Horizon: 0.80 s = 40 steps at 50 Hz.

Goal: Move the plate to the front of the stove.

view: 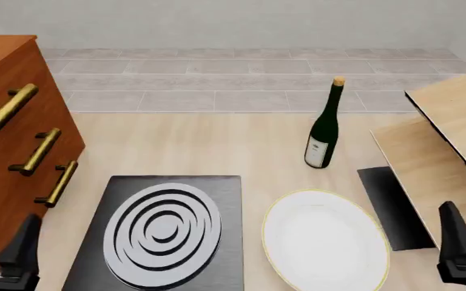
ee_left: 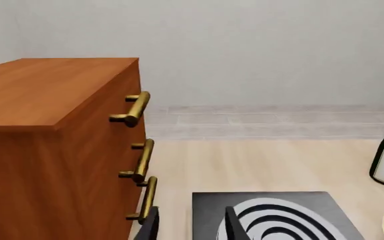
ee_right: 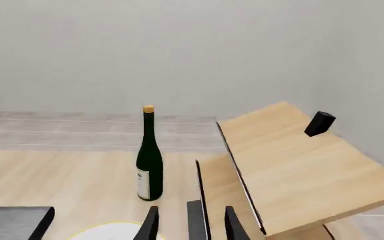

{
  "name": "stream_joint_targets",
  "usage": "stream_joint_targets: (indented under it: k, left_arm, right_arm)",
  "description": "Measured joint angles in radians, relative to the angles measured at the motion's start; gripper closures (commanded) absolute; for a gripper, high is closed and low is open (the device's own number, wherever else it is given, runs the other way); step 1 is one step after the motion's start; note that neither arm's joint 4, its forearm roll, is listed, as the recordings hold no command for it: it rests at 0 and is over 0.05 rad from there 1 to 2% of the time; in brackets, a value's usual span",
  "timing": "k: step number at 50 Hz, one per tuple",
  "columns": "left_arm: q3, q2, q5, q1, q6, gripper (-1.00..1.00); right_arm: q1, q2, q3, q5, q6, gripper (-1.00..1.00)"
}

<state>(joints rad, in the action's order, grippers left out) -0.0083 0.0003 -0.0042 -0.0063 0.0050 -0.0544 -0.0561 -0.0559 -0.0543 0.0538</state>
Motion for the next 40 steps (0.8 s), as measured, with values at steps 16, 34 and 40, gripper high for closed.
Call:
stream_joint_targets:
  k: [16, 34, 40]
  left_arm:
    - [-0.136, 0.0, 0.046, -0.116, 0.11, -1.0]
    - [-0.319, 0.05, 0.12, -0.309, 0.304, -1.0]
    - [-0.357, 0.102, 0.102, -0.382, 0.372, -1.0]
  right_arm:
    - [0.044, 0.039, 0.041, 0.042, -0.043, -1.0]
    - [0.053, 0.046, 0.05, 0.051, -0.052, -1.0]
    - [0.054, 0.047, 0.051, 0.052, -0.053, -1.0]
